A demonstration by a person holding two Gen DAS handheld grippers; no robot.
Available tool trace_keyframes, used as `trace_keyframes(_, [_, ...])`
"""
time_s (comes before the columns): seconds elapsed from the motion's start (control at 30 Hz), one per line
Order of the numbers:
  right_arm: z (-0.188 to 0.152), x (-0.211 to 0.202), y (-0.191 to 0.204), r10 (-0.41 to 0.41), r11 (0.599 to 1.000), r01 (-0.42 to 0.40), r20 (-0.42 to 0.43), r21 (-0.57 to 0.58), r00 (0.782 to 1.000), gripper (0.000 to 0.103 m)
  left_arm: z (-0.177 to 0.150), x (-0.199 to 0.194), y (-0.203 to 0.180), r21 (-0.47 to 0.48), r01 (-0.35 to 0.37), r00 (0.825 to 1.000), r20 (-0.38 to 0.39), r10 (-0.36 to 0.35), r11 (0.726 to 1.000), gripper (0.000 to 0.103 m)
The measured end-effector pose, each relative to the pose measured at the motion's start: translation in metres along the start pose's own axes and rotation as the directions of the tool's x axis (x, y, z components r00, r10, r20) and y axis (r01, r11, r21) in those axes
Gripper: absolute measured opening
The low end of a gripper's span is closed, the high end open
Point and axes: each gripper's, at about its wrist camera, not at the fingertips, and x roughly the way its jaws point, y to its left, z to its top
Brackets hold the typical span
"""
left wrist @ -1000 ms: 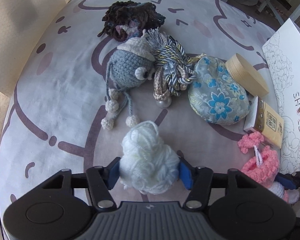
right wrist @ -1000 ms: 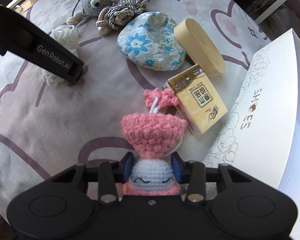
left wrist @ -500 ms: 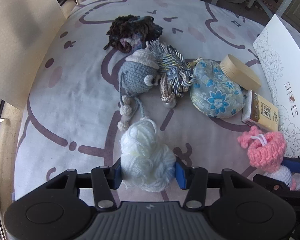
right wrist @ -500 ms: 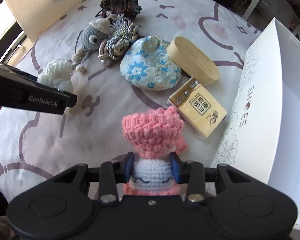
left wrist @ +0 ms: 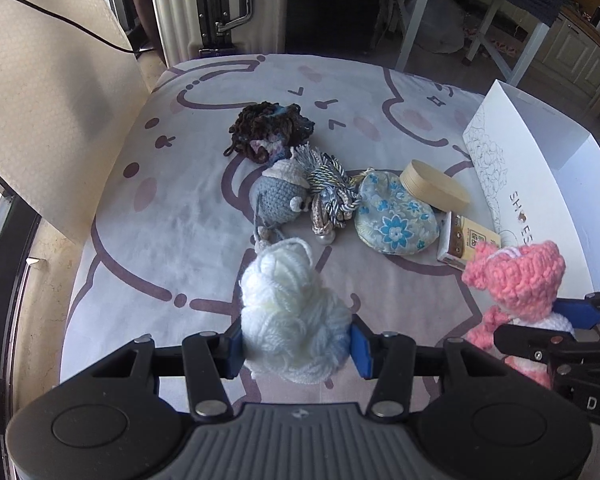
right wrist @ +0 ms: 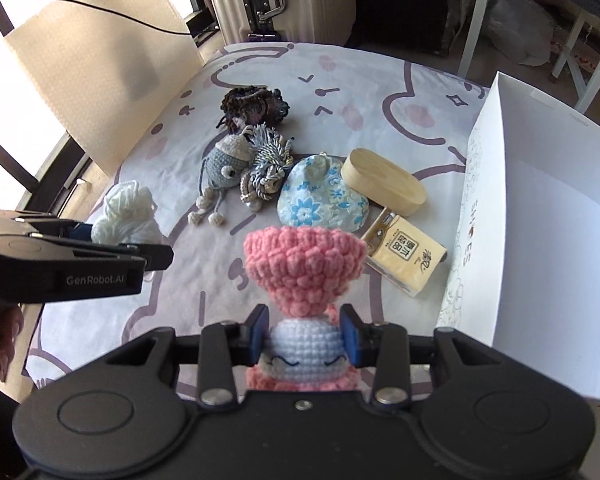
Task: Organize objects
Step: 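Carry the bunny and yarn ball up and over into the white box with both tools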
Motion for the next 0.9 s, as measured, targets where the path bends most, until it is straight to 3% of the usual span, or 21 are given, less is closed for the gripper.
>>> trace_keyframes(0.43, [-0.010,-0.039,-0.010,-0.003,0.997,-0.003,0.088,0.071,0.996,0.040,-0.008,-0.041,0.001,0.026,0.009,0.995,0.100,-0.011,1.000,0.051])
trace_keyframes(0.9, [0.010,-0.080,-0.034,-0.070,0.993,0.048,0.217,0.107,0.974,0.040,0.024,-0.070,-0.026,0.073,-0.002,0.977,0.212,-0.013,0.997,0.052])
